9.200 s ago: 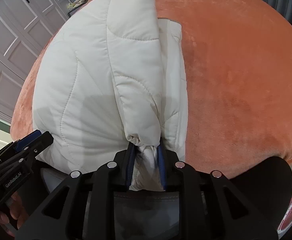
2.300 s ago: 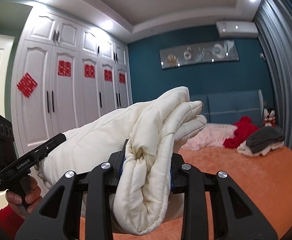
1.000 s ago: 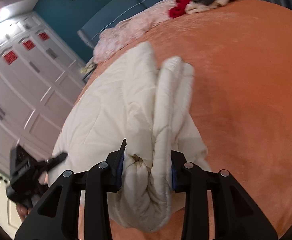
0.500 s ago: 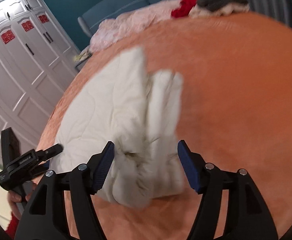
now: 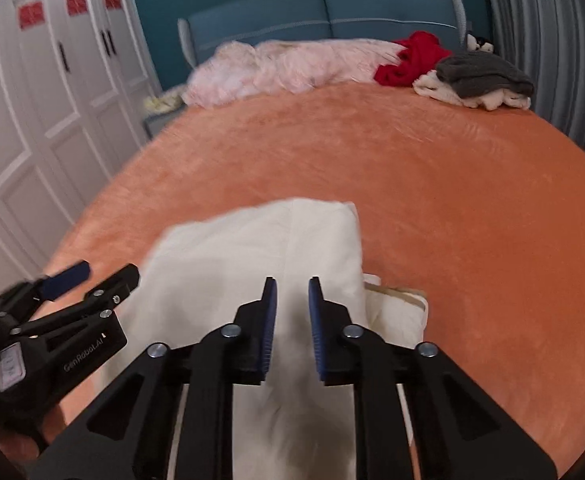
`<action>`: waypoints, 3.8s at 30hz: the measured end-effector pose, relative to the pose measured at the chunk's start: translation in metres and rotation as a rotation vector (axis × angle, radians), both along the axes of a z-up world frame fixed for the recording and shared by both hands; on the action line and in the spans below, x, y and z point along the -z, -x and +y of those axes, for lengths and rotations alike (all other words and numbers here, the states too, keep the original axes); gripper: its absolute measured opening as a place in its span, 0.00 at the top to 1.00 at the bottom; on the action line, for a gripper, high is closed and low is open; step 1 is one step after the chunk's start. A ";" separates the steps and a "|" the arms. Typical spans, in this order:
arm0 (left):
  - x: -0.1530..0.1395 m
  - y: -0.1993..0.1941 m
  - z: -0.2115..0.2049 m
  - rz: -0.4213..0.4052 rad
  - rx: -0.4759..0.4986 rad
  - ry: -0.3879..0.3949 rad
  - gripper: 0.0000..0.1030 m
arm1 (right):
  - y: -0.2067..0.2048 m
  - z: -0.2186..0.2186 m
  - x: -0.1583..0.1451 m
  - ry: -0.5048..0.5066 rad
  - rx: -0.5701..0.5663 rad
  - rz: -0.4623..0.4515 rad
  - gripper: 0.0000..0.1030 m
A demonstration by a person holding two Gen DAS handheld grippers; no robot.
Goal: Fold large clothes
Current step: 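Set the bundle on the bed and open both tools, then grasp the bundle edge with both tools and fold it over onto itself, then press the folded bundle flat with both tools and open them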
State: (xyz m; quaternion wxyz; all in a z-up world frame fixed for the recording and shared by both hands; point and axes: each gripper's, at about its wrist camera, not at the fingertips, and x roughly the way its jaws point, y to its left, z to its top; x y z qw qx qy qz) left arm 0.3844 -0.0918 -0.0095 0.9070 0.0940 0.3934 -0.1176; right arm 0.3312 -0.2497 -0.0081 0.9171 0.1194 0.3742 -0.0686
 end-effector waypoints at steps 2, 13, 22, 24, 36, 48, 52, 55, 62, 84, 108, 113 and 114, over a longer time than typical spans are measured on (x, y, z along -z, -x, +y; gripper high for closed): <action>0.025 -0.009 -0.011 0.032 0.006 -0.024 0.45 | -0.009 -0.006 0.022 -0.001 0.017 0.043 0.87; 0.074 -0.018 -0.024 0.015 -0.024 -0.012 0.44 | -0.018 -0.027 0.090 -0.028 0.081 0.068 0.90; 0.090 -0.023 -0.027 -0.005 -0.043 -0.012 0.44 | -0.021 -0.026 0.104 -0.034 0.083 0.038 0.90; 0.092 -0.023 -0.028 -0.010 -0.045 -0.014 0.44 | -0.021 -0.026 0.106 -0.032 0.084 0.031 0.90; 0.095 -0.025 -0.028 -0.012 -0.047 -0.013 0.44 | -0.022 -0.023 0.108 -0.011 0.090 0.014 0.90; 0.040 0.040 0.032 0.081 -0.024 0.073 0.42 | 0.061 -0.034 0.037 -0.132 -0.007 0.069 0.65; 0.032 0.082 0.055 0.144 -0.024 0.089 0.42 | 0.097 -0.027 0.034 -0.177 -0.049 0.125 0.57; 0.039 0.101 0.062 0.178 -0.038 0.077 0.42 | 0.103 -0.020 0.049 -0.199 -0.066 0.180 0.66; 0.052 0.105 0.061 0.215 -0.071 0.056 0.39 | 0.115 -0.005 0.049 -0.141 -0.053 0.189 0.89; 0.079 0.102 0.049 0.210 -0.098 0.013 0.33 | 0.094 0.015 0.100 0.027 -0.045 0.298 0.88; 0.006 0.132 0.066 0.184 -0.133 0.042 0.35 | 0.109 0.027 0.001 0.062 -0.073 0.165 0.79; 0.009 0.114 0.063 0.190 -0.138 0.039 0.35 | 0.093 0.030 0.008 0.077 -0.069 0.189 0.79; 0.009 0.110 0.061 0.189 -0.138 0.036 0.35 | 0.088 0.029 0.009 0.081 -0.068 0.191 0.79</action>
